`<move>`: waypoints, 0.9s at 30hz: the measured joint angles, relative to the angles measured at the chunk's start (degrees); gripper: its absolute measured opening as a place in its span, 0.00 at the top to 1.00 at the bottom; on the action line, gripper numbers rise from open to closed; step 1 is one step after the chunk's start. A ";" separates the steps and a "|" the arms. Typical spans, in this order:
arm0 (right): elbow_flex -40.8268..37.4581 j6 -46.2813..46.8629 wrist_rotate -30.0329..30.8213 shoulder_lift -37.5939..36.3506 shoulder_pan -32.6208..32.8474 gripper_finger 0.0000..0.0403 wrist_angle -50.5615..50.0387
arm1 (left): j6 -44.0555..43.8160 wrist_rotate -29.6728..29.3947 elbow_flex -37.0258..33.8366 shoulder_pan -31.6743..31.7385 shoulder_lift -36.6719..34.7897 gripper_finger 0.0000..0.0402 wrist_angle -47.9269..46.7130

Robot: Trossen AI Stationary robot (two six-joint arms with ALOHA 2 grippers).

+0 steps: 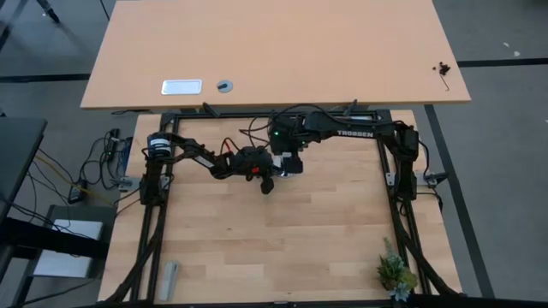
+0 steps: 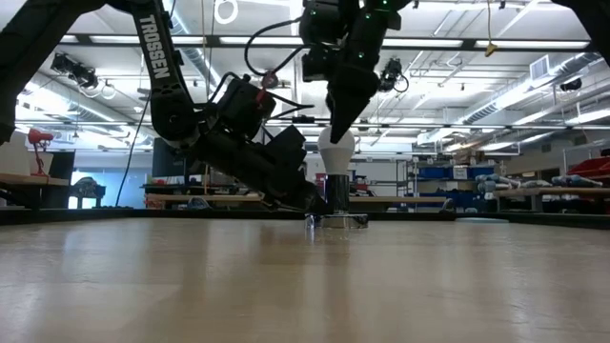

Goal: Screw lightbulb
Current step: Insert the lightbulb into the lamp

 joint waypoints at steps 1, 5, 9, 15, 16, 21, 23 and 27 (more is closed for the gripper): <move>0.00 1.95 0.07 0.00 0.00 0.25 0.07 | 0.00 0.00 0.00 0.00 0.00 0.98 0.00; 0.02 15.54 1.91 -0.02 0.00 0.31 0.10 | 0.00 0.00 0.00 0.00 0.01 0.98 0.00; 0.02 28.25 2.70 -0.04 -0.02 0.32 -0.44 | 0.00 0.00 0.00 0.00 0.00 0.98 0.00; 0.01 27.35 1.49 -0.04 0.55 0.21 -0.02 | 0.00 0.00 0.00 0.00 0.00 0.98 0.00; 0.02 26.52 1.48 -0.04 0.73 0.19 -0.02 | 0.00 0.00 0.00 0.00 0.00 0.98 0.00; 0.01 21.49 1.51 -0.04 1.25 0.12 0.63 | 0.00 0.00 0.00 0.00 0.01 0.98 0.00; 0.09 18.42 1.55 -0.04 1.42 0.11 1.16 | 0.00 0.00 0.00 0.00 0.02 0.98 0.00; 1.88 9.41 1.90 -0.04 1.70 0.10 0.46 | 0.00 0.00 0.00 0.00 0.01 0.98 0.00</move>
